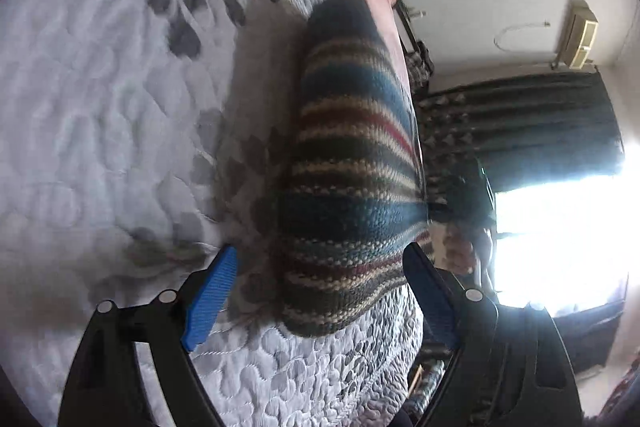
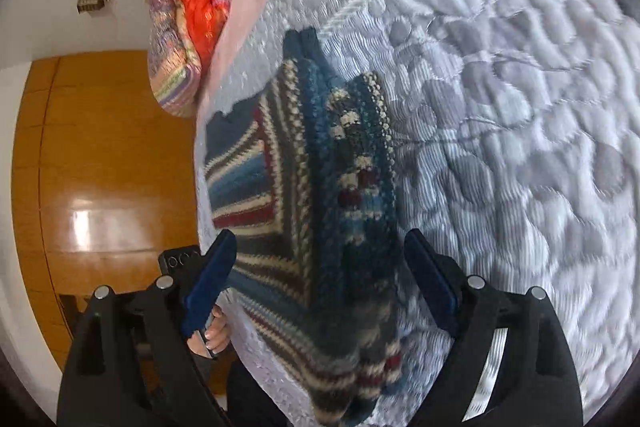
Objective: Fold small clothes
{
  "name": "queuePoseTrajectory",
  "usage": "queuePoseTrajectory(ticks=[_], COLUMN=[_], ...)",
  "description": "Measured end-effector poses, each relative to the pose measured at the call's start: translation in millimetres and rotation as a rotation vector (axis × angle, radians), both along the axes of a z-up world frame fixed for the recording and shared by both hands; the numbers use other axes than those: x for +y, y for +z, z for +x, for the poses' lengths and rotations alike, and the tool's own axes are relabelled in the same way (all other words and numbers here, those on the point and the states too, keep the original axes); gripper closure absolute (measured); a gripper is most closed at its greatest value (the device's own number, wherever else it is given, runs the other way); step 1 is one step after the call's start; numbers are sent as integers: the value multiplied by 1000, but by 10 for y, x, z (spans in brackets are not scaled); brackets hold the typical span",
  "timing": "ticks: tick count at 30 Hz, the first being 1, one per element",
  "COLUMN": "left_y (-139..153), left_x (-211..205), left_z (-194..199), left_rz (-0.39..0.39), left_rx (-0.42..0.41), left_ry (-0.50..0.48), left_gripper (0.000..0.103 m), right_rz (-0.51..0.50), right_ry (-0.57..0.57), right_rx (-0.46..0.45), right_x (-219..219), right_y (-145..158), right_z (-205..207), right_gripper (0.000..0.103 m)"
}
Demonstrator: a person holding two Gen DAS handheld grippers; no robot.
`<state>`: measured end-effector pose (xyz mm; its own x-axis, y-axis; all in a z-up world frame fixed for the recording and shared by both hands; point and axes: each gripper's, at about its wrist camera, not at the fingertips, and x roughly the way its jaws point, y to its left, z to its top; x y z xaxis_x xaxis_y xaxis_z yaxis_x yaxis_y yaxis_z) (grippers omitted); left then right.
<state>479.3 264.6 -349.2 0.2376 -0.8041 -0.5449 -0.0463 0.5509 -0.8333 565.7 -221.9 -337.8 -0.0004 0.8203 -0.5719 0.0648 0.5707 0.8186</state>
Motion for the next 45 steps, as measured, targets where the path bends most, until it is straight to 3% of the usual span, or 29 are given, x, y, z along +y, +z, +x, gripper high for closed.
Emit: queuePoseTrajectory(ticks=[10, 16, 18, 19, 20, 22, 24, 28, 36, 40, 45], left_y=[-249, -324, -329, -304, -289, -283, -301, -146, 216, 433, 448], left_x=[-541, -664, -677, -729, -771, -795, -796, -853, -849, -660, -450], left_z=[194, 164, 159, 157, 145, 136, 169, 150, 7, -210, -605], left_rz=[-106, -119, -90, -50, -7, 10, 2, 71, 117, 114, 101], left_rx=[1, 19, 38, 34, 32, 45, 84, 47, 13, 0, 23], left_ry=[-129, -152, -137, -141, -152, -156, -146, -189, -225, -228, -196], left_gripper=[19, 20, 24, 28, 30, 41, 51, 67, 71, 71, 71], right_rz=[98, 114, 115, 109, 101, 111, 120, 126, 139, 134, 140], right_ry=[51, 105, 101, 98, 95, 88, 73, 41, 24, 59, 92], right_rx=[16, 0, -7, -13, -13, -9, -24, -56, -97, -97, -83], right_x=[197, 505, 552, 569, 584, 618, 651, 654, 768, 1081, 1468], right_y=[-257, -276, -272, -269, -282, -299, -270, -156, 227, 397, 395], right_z=[199, 324, 351, 354, 349, 334, 313, 248, -18, -251, -651], right_gripper=[18, 18, 18, 24, 39, 50, 54, 59, 61, 61, 61])
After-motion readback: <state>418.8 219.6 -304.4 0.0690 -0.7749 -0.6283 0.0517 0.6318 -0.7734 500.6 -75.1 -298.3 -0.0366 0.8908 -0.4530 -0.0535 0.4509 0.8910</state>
